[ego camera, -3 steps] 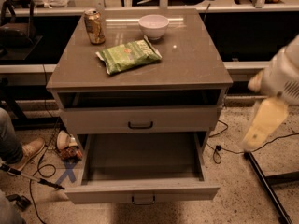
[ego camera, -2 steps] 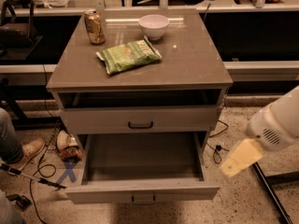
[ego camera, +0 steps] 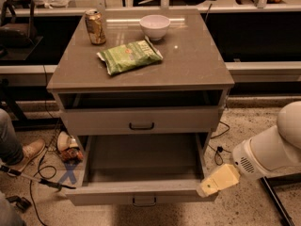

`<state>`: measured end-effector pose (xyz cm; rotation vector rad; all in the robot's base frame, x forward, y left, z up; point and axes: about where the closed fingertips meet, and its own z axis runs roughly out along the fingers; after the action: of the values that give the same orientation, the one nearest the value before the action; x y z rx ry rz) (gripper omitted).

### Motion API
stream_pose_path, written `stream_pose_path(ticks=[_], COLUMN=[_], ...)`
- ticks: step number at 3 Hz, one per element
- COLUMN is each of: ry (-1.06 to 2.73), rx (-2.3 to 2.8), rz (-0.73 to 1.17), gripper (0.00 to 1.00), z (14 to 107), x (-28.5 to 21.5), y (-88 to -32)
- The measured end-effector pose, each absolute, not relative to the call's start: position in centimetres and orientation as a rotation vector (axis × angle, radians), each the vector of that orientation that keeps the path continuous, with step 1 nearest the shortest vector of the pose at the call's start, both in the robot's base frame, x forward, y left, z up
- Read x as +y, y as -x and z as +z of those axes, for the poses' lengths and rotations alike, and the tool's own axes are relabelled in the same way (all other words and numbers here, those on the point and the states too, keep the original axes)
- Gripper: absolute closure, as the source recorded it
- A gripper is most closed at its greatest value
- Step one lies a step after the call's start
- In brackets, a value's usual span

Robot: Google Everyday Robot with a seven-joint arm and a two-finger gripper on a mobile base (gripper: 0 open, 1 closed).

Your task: Close middle drawer

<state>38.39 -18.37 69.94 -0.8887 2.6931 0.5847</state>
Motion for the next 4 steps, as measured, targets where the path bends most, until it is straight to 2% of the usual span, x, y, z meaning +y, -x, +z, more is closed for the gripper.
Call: stream_pose_path(ticks=[2, 4], ry=[0.879, 0.795], rx=[2.7, 2.795], rz=[0.61, 0.69], gripper=[0.0, 0.0], z=[68.2, 56.3], x=[-18.1, -17.5], y=[-38.7, -38.6])
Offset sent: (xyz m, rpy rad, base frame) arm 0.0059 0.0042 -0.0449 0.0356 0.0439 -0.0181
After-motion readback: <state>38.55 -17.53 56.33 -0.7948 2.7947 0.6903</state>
